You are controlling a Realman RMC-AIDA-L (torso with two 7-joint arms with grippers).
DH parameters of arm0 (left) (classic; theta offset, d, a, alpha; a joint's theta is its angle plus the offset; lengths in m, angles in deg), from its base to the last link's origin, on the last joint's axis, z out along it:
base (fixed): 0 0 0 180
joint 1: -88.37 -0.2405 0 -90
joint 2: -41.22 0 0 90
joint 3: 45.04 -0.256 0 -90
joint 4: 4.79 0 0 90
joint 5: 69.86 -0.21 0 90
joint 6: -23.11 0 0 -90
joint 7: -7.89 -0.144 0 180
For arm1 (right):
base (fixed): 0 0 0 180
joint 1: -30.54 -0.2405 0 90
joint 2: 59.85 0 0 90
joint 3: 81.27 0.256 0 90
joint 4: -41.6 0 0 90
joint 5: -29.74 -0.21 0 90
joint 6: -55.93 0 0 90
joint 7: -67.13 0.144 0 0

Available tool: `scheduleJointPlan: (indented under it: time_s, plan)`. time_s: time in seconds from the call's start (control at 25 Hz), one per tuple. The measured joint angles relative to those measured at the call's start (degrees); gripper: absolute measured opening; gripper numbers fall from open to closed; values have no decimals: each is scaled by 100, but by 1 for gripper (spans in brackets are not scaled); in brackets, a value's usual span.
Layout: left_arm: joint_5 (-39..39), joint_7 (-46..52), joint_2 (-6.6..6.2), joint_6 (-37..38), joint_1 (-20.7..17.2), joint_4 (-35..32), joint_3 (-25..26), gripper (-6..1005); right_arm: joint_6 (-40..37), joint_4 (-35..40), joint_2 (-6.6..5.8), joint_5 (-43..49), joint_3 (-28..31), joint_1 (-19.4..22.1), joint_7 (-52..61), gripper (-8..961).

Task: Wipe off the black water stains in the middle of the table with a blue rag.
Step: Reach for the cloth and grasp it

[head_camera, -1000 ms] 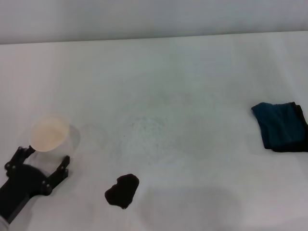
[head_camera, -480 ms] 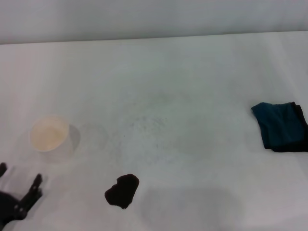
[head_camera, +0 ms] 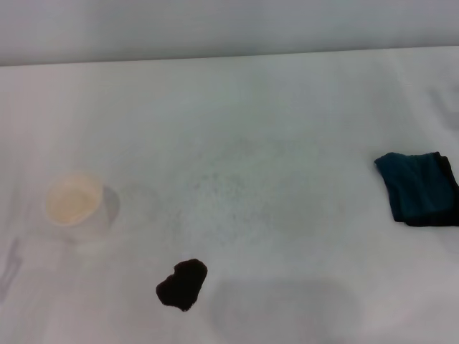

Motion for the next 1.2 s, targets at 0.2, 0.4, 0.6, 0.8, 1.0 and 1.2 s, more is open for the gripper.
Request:
scheduleJointPlan:
  time_s: [0.2,0.4,0.6,0.8,1.0,1.2]
  plan:
    - [165,10,-1,47,289,134,0,873,-467,1717,-13,1619,-459,56,2886,663]
    - [260,349,-5,17,578,316,-1,872,33,3409,-221,4121,-497,-178,5733,663]
    - [300,738,-8,-12,823,587,-8,872,1451,4587,-561,6020,-461,-693,7555,663]
    - [280,748,-10,-43,933,702,-26,871,2876,5279,-643,7432,-507,-1332,8530,663]
    - [252,747,-17,-53,984,770,-56,870,3683,5930,-143,9096,-642,-1738,8983,663]
    - [102,747,-18,-53,1007,896,-68,870,3784,6243,68,9906,-1949,-1756,9804,663]
